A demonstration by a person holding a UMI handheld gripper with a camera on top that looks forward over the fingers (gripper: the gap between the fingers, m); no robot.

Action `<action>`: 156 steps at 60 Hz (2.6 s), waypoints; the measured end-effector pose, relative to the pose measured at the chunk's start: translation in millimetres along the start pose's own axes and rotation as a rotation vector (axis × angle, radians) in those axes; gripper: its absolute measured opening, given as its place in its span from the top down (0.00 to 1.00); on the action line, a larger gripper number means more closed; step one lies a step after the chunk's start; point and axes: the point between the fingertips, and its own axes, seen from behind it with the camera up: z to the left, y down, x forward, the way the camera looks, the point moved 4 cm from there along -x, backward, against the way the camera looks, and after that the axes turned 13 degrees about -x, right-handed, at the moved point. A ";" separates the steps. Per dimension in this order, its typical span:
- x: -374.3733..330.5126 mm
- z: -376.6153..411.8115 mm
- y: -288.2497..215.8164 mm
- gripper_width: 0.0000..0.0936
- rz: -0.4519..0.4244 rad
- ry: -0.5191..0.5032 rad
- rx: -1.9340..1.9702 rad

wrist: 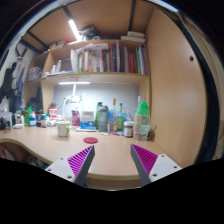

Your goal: Pour water

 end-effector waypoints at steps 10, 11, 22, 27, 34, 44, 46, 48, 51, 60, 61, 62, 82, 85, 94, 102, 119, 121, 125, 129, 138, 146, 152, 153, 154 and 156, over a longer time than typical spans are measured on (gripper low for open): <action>67.0 -55.2 20.7 0.15 0.035 0.084 0.001; 72.2 -59.9 22.0 0.15 0.037 0.092 0.000; 123.3 -94.0 40.1 0.15 0.064 0.150 0.001; 144.0 -104.3 44.2 0.15 0.060 0.171 0.004; 162.2 -106.5 44.2 0.28 0.046 0.171 -0.013; 164.4 -97.8 40.9 0.51 0.034 0.156 -0.033; 163.2 -98.5 40.0 0.55 0.028 0.165 -0.044; 161.8 -98.7 38.6 0.57 0.022 0.176 -0.046; 159.9 -96.1 35.6 0.61 0.016 0.185 -0.035; 163.1 -85.3 -11.6 0.62 -0.032 0.182 -0.114; 165.1 -83.9 -21.0 0.63 -0.042 0.183 -0.134; 167.5 -82.6 -30.3 0.62 -0.049 0.181 -0.156; 285.9 42.4 -194.7 0.63 -0.162 0.188 -1.077; 307.6 69.9 -192.4 0.63 -0.155 0.158 -1.275; 350.4 131.2 -188.3 0.63 -0.192 0.196 -1.863; 368.2 156.1 -191.1 0.63 -0.235 0.218 -2.121; 380.9 172.1 -191.5 0.63 -0.259 0.205 -2.338; 380.9 171.9 -190.5 0.63 -0.255 0.200 -2.342; 380.7 171.2 -190.0 0.63 -0.252 0.197 -2.341; 379.8 169.8 -190.1 0.63 -0.252 0.196 -2.320; 378.9 154.8 -203.6 0.63 -0.226 0.184 -2.019; 377.0 115.0 -205.7 0.63 -0.137 0.149 -1.348; 368.9 90.8 -166.5 0.63 -0.055 0.060 -0.697; 368.1 90.0 -157.4 0.63 -0.039 0.041 -0.600; 367.1 90.3 -149.0 0.63 -0.028 0.018 -0.509; 365.1 93.7 -135.2 0.63 -0.019 -0.033 -0.341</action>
